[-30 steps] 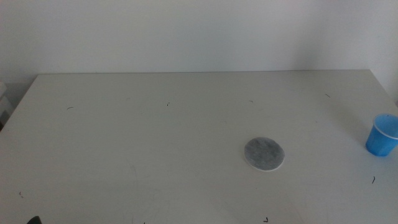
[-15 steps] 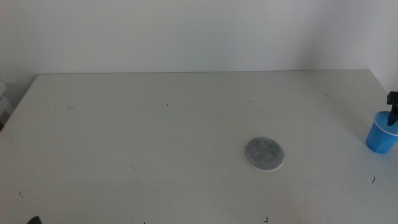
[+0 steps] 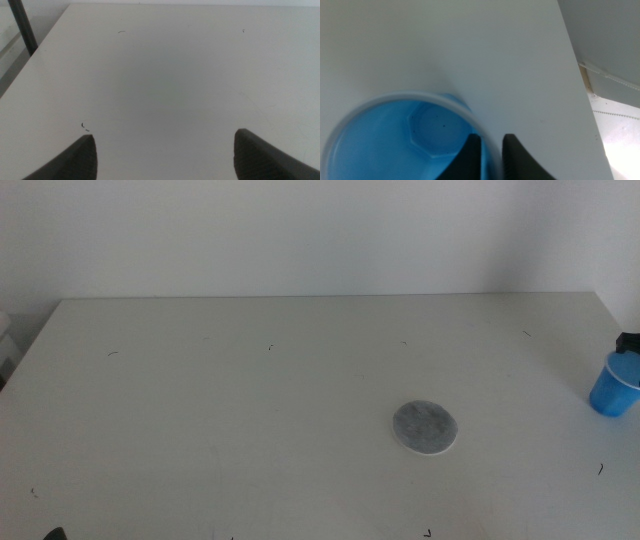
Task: Place an empty cup on a cup mat.
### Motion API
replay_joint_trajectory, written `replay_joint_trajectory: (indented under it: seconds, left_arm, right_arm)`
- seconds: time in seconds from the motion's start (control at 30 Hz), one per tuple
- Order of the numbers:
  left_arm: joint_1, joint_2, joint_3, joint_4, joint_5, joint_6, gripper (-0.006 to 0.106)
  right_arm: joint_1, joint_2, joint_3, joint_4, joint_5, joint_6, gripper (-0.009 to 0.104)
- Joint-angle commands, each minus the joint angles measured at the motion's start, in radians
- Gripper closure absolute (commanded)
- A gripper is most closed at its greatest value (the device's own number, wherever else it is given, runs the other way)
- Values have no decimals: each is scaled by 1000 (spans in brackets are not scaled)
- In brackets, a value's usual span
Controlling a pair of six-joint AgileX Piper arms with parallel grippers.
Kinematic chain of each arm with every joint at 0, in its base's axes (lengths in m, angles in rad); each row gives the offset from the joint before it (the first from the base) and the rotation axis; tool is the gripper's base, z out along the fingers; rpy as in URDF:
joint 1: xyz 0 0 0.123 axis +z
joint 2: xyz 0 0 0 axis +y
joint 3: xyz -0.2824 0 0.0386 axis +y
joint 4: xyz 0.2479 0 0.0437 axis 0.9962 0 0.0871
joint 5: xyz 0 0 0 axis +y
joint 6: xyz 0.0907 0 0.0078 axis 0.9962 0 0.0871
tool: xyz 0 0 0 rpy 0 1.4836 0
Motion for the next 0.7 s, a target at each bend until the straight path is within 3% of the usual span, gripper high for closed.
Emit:
replay_joint_trajectory:
  seconds: [0.0,0.37,0.67]
  left_arm:
    - [1,-4,-6,0,-67,-11,-5]
    - [1,-4,-6,0,-67,-11,-5]
    - [1,-4,-6,0,-67,-11,-5]
  right_arm:
    - [1,-53,-33,-3,-16,-9,94]
    - [83,-162,-33,0,34,-5,96]
    - [312,-269,-72,13,120,49,96]
